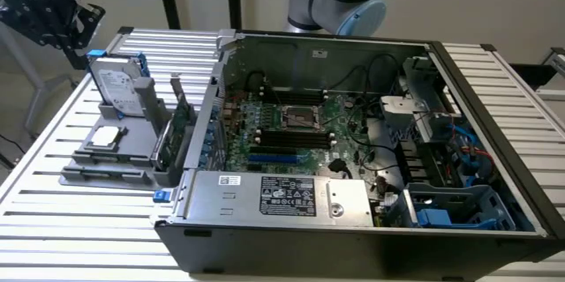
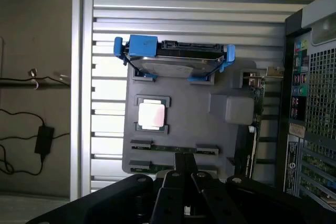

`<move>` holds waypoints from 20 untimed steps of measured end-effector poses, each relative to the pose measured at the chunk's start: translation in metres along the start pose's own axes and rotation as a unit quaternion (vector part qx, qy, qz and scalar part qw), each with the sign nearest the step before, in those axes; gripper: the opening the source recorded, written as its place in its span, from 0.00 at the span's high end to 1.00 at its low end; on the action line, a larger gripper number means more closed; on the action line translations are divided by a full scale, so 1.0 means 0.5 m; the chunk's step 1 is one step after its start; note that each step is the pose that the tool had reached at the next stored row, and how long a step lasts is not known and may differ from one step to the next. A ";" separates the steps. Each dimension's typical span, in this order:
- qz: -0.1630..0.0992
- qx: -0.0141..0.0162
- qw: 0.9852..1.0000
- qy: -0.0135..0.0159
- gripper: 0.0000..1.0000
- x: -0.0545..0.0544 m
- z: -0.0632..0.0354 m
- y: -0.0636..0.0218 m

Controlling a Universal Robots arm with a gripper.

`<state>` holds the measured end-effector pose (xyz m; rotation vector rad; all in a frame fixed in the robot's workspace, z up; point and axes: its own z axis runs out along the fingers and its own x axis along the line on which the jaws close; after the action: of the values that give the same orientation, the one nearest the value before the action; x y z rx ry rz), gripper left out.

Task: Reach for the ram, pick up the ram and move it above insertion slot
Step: 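Reach for the ram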

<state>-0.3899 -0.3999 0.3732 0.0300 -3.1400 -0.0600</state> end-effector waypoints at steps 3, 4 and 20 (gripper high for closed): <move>0.000 0.000 1.000 0.000 0.89 -0.001 0.000 -0.001; 0.000 0.000 1.000 0.000 0.89 -0.002 0.001 -0.002; 0.000 0.000 1.000 0.000 0.89 -0.026 0.017 -0.098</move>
<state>-0.3760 -0.4480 0.3629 0.0300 -3.1401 -0.0592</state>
